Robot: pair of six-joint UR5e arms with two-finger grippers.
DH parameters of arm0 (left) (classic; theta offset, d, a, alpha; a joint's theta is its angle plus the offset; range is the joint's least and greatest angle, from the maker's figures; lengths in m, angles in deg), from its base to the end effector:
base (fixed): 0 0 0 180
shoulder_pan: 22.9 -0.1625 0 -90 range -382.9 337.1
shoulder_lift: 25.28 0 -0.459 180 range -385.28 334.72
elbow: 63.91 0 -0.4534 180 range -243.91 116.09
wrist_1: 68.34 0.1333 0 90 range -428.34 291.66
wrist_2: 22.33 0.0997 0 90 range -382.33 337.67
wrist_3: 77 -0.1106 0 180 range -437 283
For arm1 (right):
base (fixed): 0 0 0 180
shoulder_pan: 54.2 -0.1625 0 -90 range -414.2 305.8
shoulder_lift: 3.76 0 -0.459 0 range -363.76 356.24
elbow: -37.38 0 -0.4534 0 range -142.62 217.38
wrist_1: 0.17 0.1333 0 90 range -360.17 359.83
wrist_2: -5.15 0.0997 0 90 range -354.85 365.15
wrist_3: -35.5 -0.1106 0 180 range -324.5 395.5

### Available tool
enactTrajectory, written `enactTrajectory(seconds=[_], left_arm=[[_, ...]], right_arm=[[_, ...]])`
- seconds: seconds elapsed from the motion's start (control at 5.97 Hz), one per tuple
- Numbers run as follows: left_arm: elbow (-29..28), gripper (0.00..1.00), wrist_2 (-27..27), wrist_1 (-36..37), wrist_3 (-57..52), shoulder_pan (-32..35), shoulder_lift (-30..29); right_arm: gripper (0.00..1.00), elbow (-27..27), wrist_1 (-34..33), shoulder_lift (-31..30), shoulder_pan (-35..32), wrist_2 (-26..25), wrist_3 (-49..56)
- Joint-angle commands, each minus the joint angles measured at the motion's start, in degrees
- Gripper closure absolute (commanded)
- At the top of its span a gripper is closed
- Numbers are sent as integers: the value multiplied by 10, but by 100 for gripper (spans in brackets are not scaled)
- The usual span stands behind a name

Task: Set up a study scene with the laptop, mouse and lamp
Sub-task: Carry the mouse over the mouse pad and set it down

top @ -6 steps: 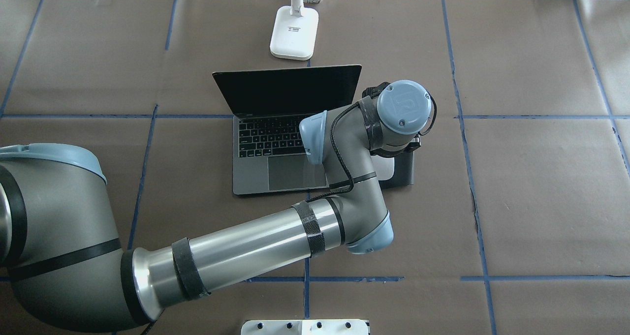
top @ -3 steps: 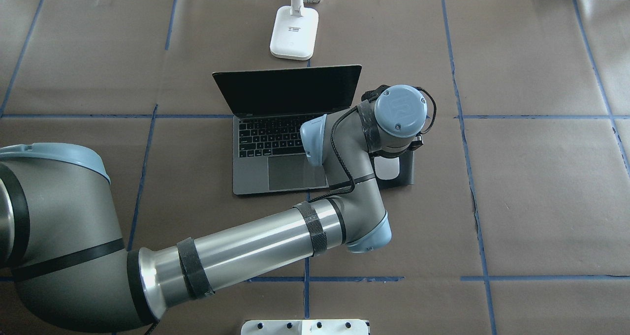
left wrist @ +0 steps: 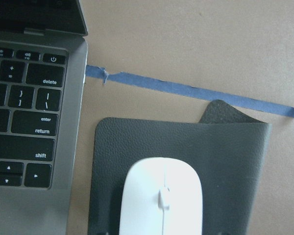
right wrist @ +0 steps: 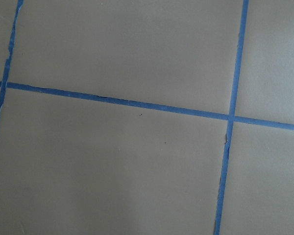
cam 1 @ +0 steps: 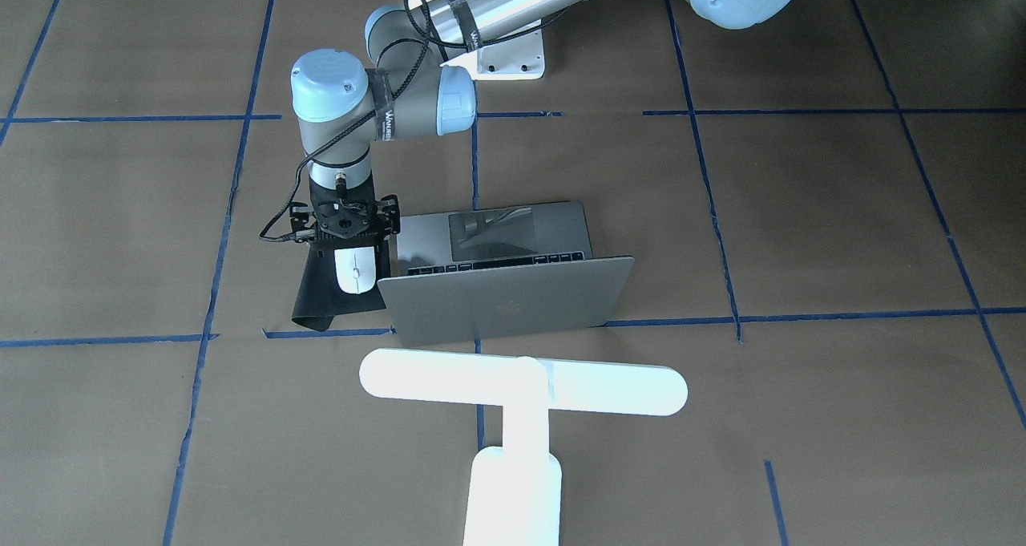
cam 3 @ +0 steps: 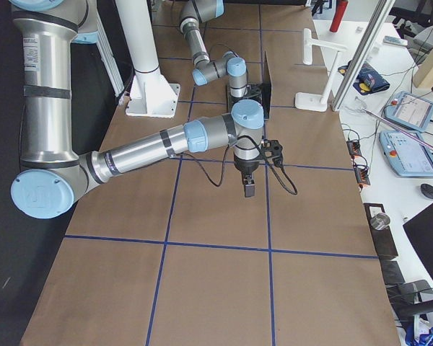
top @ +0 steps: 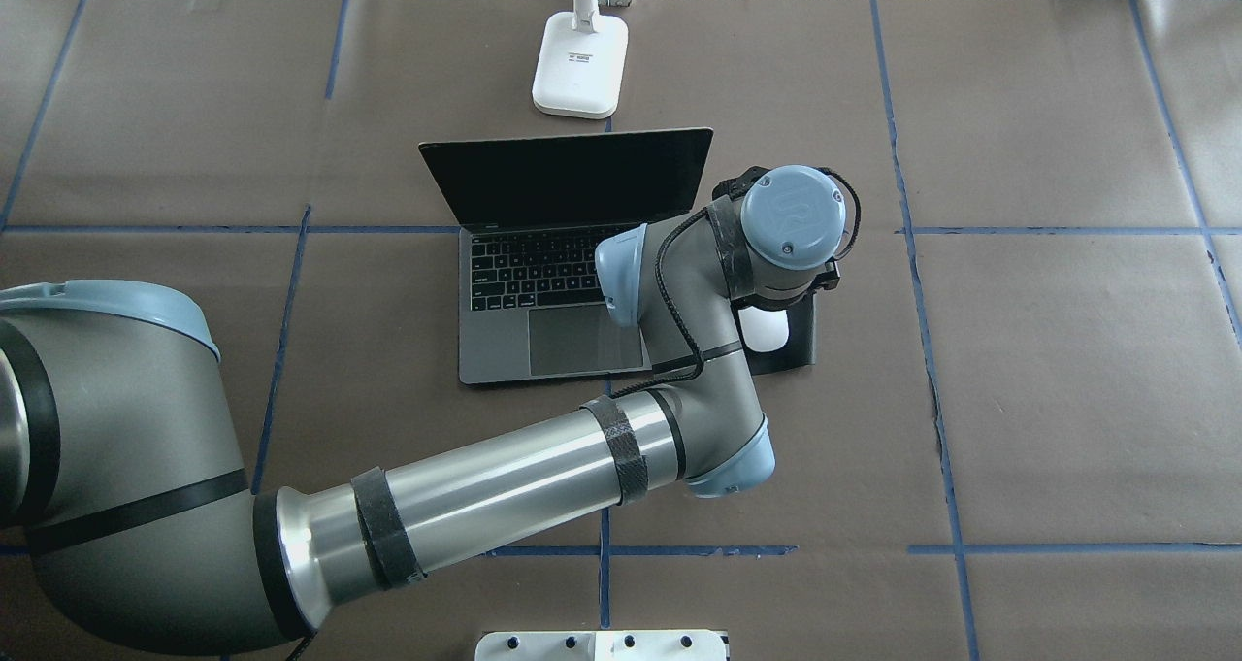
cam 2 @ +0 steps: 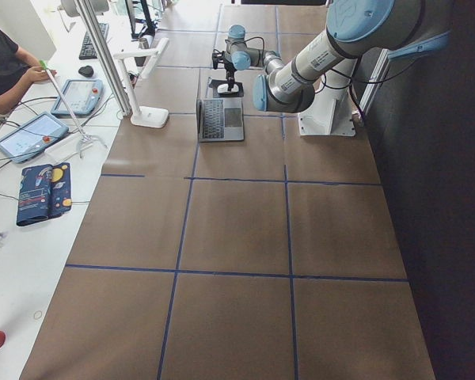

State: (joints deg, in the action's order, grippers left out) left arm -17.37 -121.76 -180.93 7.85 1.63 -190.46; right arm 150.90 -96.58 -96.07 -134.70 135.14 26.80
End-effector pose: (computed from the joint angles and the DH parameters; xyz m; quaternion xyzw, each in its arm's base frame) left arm 0.8403 -0.5101 0.0242 0.0458 0.4584 -0.1123 0.8804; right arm -0.0248 -0.5253 0.5136 0.0659 -0.3540 -0.0505 0.9316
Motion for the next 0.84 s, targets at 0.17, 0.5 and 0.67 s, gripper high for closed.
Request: enactTrajectory(seconds=[0.17,0.5,0.67], left_arm=[[79,0,-96,24,-6,43,38],[344,0,-160,150,-62,87,197],[469,0,-162,207,-101,98,282]], right_arm=[[0,4,2,8,0,-4,1],[0,5,1,-8,0,-8,2],[0,2,1,-22,0,-9,3]])
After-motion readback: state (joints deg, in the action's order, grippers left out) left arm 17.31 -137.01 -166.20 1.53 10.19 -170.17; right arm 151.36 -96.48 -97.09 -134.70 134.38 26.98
